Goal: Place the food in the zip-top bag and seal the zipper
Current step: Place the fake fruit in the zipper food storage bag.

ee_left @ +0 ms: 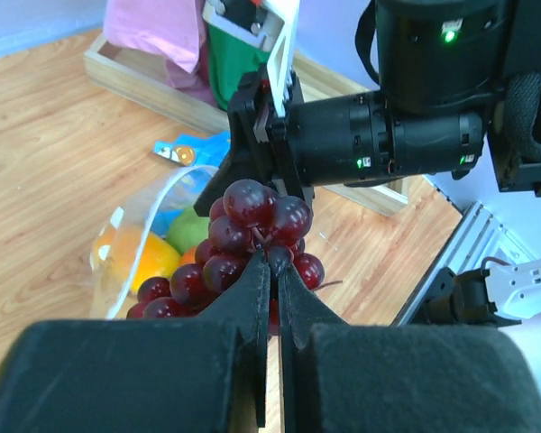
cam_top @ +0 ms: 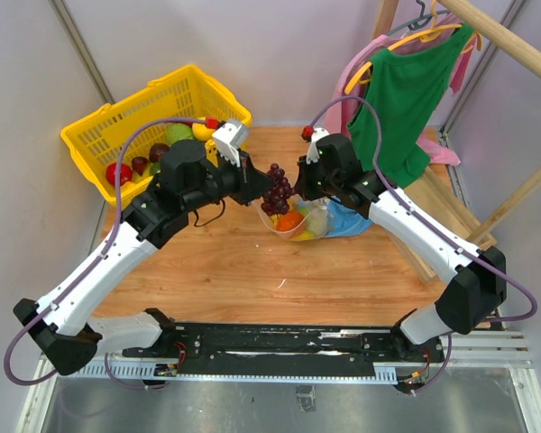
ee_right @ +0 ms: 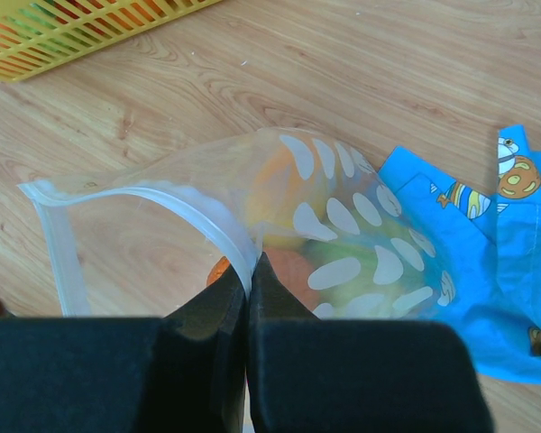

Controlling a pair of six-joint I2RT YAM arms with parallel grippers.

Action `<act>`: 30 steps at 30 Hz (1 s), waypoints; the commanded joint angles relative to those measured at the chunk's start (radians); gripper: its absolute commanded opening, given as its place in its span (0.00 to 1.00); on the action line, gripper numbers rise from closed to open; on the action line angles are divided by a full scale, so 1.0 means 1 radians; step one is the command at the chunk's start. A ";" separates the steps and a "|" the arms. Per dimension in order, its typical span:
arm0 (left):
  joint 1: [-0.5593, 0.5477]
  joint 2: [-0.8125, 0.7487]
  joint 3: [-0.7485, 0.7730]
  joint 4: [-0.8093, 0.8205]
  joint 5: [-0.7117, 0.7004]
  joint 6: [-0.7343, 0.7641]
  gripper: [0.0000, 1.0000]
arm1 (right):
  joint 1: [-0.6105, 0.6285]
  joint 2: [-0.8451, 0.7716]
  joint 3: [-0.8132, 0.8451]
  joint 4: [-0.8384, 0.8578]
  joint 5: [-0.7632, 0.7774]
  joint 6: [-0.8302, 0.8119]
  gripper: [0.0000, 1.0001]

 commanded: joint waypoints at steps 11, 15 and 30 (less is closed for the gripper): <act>-0.150 -0.071 -0.328 0.400 -0.215 -0.064 0.00 | -0.026 -0.011 0.019 0.020 -0.069 0.087 0.01; -0.165 -0.076 -0.383 0.415 -0.286 -0.038 0.00 | -0.026 -0.020 0.013 0.022 -0.078 0.094 0.01; -0.167 -0.004 -0.401 0.407 -0.487 0.001 0.00 | -0.033 -0.012 0.016 0.051 -0.208 0.087 0.01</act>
